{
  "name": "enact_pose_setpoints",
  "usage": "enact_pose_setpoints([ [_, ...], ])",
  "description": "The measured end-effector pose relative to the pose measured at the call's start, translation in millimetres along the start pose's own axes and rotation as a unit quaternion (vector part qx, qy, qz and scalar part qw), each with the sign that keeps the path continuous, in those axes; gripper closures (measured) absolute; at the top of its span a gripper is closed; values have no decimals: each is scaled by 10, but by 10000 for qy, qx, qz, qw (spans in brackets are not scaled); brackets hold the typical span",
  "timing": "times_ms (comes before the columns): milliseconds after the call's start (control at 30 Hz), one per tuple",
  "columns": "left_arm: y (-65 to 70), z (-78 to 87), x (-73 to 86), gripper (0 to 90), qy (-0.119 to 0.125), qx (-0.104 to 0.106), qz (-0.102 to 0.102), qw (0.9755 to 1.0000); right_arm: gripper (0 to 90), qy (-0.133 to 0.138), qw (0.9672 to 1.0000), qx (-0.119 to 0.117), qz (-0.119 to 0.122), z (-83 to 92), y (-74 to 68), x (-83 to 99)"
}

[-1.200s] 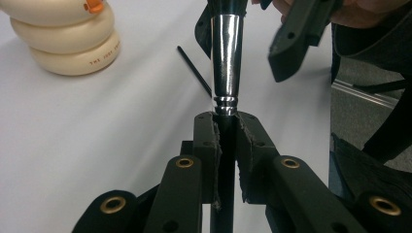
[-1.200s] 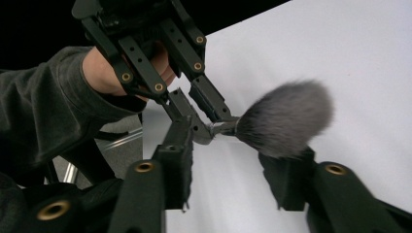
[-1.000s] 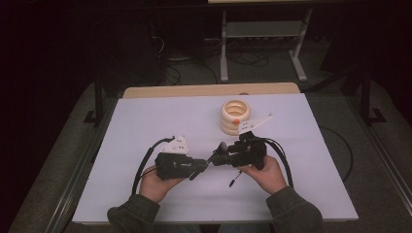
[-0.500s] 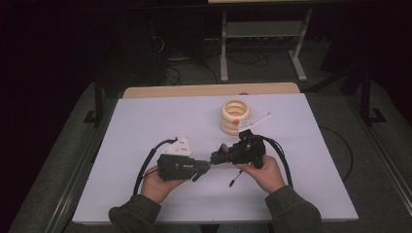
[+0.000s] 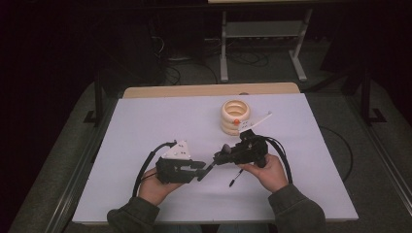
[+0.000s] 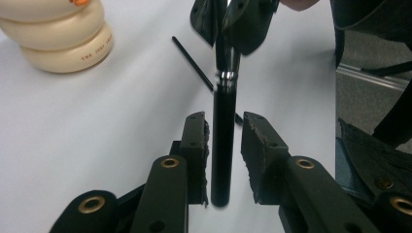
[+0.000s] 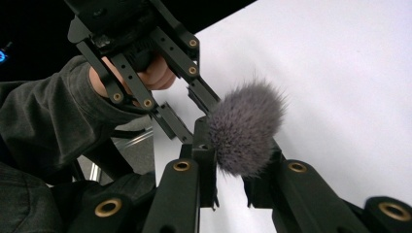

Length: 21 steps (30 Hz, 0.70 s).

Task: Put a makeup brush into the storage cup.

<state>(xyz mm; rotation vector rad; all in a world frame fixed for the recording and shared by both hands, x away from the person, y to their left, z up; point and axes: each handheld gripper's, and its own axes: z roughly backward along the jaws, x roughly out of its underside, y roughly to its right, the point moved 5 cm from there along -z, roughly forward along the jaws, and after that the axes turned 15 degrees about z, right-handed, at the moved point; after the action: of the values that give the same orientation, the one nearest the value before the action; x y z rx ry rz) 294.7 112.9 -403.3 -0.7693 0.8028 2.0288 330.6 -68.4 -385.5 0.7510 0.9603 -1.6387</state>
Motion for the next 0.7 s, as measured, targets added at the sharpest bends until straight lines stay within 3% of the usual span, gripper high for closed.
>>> enact_pose_setpoints([
  [367,-80,95,139,647,-2,-166,188,9997,766,-294,9989,363,-62,170,102,18],
  [700,-165,150,196,580,37,-325,312,9990,765,-431,9977,508,-109,239,183,-65],
])
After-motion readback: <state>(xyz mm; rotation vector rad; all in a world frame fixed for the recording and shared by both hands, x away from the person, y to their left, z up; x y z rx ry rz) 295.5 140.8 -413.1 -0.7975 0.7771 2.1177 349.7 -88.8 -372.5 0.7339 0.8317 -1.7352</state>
